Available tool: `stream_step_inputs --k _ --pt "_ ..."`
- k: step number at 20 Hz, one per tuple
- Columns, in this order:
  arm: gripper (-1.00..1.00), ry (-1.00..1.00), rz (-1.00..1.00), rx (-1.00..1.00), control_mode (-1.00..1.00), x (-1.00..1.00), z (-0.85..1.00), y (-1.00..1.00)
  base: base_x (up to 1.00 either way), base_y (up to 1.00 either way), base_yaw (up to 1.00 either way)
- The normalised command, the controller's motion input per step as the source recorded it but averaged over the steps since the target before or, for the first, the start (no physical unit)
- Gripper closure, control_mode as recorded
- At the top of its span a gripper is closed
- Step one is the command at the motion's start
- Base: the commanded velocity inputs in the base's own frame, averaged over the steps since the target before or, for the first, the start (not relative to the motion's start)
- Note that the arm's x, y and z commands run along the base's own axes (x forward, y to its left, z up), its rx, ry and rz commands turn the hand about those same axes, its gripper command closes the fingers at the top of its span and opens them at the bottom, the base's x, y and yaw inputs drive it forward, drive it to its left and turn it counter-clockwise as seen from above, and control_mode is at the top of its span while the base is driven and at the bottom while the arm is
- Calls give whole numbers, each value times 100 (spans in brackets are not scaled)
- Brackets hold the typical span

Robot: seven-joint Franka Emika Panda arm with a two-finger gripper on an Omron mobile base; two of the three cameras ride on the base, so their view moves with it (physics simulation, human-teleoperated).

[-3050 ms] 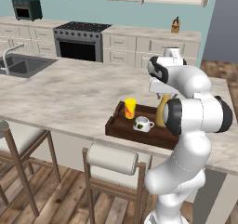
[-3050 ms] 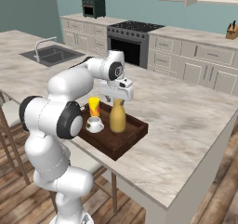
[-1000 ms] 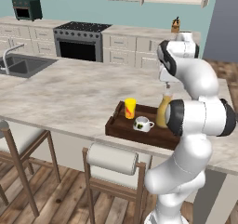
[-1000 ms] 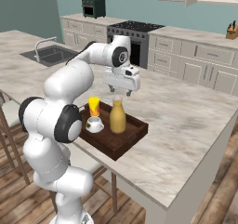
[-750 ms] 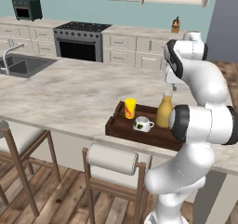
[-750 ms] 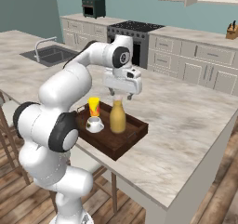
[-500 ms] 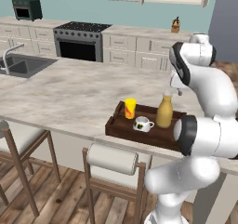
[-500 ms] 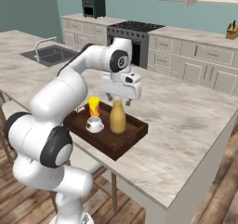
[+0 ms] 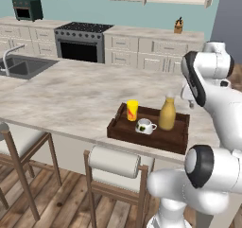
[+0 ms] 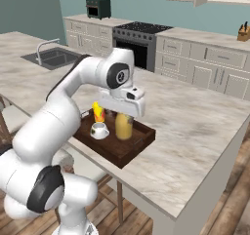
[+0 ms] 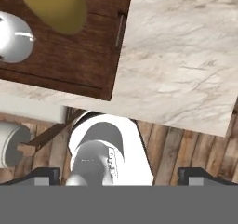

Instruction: There is a tray on the dining counter. Grab the cup, mug, and pitcher and place them on the tray. The pitcher may be placed next to the tray if it cannot fit the tray.

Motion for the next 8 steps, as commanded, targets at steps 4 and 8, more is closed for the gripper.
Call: stream_step_inputs --k 4,8 --pt "-100 0 0 0 -100 -26 0 0 0 0 0" --pt "-100 0 0 0 -100 -26 0 0 0 0 0"
